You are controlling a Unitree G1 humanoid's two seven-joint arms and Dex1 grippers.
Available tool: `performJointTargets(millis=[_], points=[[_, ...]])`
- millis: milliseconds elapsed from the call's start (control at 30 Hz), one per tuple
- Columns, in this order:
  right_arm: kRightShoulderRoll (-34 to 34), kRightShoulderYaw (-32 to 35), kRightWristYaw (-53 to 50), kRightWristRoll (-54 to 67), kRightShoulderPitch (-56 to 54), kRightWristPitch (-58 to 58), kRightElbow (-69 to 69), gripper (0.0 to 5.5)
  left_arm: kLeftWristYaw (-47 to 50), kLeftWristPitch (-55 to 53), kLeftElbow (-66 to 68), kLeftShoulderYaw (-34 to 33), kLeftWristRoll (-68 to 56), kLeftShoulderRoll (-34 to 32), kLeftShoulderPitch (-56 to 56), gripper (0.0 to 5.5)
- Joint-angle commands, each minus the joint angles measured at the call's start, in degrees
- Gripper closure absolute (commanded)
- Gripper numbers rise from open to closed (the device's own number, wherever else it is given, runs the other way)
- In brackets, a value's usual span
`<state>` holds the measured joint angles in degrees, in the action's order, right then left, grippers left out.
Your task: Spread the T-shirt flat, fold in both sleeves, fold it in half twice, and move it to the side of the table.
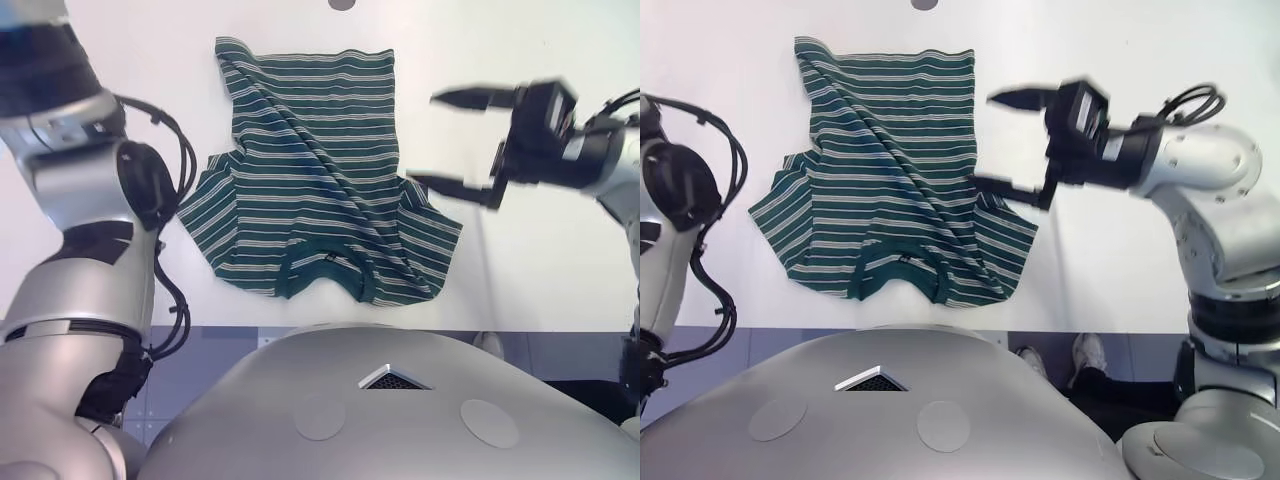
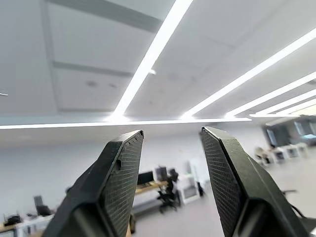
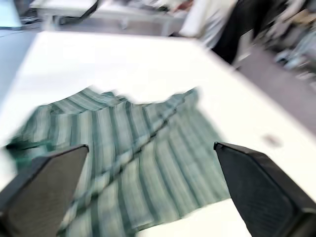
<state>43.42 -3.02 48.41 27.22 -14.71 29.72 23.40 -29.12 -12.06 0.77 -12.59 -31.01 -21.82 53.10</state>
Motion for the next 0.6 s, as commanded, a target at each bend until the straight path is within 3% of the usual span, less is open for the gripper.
performJointTargets(millis=[33, 133, 267, 400, 600], points=[[-15.8, -13.4, -16.3, -19.5, -14.4, -7.0, -28.0, 0.73, -1.1, -6.6, -16.9, 8.5, -3.9, 2.8, -13.1, 3.32], [-24.0, -19.8, -21.8, -28.4, -19.5, -14.2, -47.5, 0.73, -1.4, -9.8, -25.0, 13.6, -5.4, 3.7, -20.8, 3.32], [-30.6, -26.0, -27.8, -38.8, -24.2, -24.2, -73.2, 0.73, 2.5, -10.0, -24.8, 14.2, -3.5, 6.6, -22.8, 3.32], [-30.7, -25.1, -34.0, -42.6, -31.3, -27.0, -90.9, 0.73, 4.5, -10.1, -25.4, 15.2, -2.7, 8.3, -23.4, 3.32], [-29.5, -23.3, -37.7, -46.2, -38.6, -30.2, -99.7, 0.73, 7.5, -10.5, -25.2, 16.0, -1.1, 9.9, -23.5, 3.32]])
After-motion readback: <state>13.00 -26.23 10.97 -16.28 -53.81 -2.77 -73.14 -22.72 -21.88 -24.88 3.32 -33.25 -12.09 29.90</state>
